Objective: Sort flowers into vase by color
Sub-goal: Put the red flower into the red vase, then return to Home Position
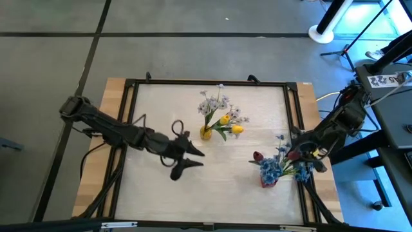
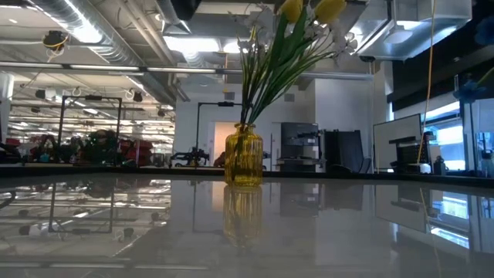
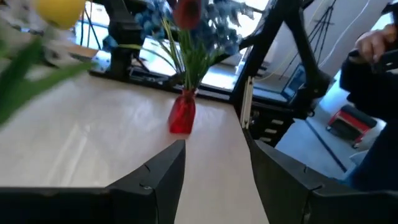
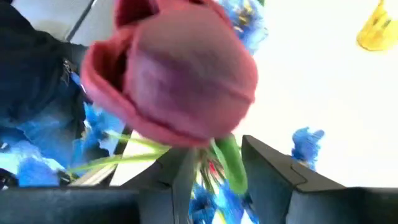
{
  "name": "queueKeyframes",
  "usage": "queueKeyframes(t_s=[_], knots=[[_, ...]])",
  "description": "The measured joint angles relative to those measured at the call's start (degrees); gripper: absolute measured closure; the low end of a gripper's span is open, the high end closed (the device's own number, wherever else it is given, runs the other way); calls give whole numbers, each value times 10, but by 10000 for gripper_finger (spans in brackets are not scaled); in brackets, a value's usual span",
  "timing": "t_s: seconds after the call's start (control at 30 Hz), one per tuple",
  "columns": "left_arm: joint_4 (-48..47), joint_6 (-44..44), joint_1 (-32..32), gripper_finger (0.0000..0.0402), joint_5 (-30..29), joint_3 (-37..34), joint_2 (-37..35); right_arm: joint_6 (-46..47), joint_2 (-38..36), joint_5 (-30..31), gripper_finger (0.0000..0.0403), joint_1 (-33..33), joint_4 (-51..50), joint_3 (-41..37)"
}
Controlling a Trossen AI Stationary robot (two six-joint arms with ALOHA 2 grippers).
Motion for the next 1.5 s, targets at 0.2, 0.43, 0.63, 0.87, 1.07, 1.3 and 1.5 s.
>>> queueKeyframes(t_s=[0.2, 0.43, 0.63, 0.87, 1.07, 1.3, 1.5], knots=[[0, 3, 54, 223, 52, -56, -74, 23, -16, 3, 267, 0, -22, 34], [12, 4, 135, 223, 121, -125, -132, 40, -21, -74, 267, 0, -68, 104], [11, 19, 182, 223, 152, -155, -152, 55, -22, -57, 267, 0, -100, 121], [9, 19, 182, 223, 155, -167, -152, 83, 25, -20, 267, 0, -42, 39], [9, 19, 174, 223, 168, -167, -153, 83, 97, -77, 267, 0, 16, 22], [16, 19, 173, 223, 166, -167, -169, 83, 119, -90, 267, 0, -25, 88], [16, 19, 173, 223, 166, -167, -176, 86, 103, -59, 267, 0, -99, 143]])
